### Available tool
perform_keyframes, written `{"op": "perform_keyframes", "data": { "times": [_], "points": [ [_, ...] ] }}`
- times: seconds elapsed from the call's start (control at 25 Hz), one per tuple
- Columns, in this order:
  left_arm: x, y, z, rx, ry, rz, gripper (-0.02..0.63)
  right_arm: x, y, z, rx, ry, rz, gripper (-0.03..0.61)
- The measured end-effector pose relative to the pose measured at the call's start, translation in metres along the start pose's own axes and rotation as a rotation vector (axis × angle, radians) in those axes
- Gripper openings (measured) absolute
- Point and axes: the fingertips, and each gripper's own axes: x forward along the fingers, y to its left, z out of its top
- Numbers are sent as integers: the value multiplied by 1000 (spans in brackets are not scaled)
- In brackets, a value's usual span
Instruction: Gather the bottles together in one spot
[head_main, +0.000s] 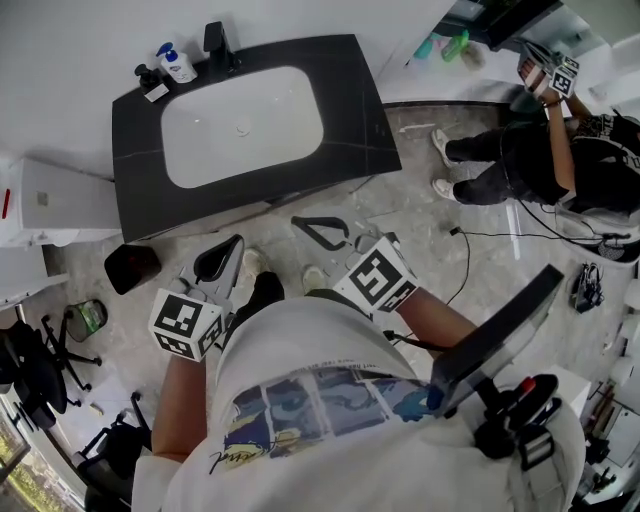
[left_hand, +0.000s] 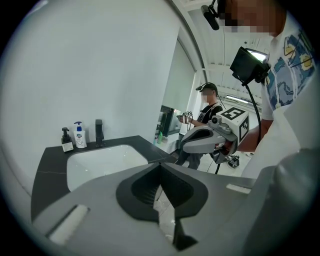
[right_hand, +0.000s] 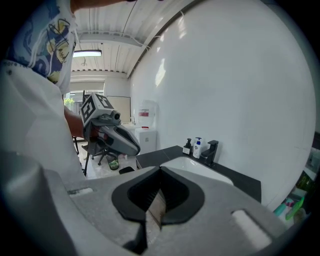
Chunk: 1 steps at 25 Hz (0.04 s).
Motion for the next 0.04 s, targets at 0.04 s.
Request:
{"op": "perform_keyframes", "data": {
  "times": [0.04],
  "points": [
    [0,6,1,0,2,0,2,6,-3,2,0,1,0,2]
  ]
}}
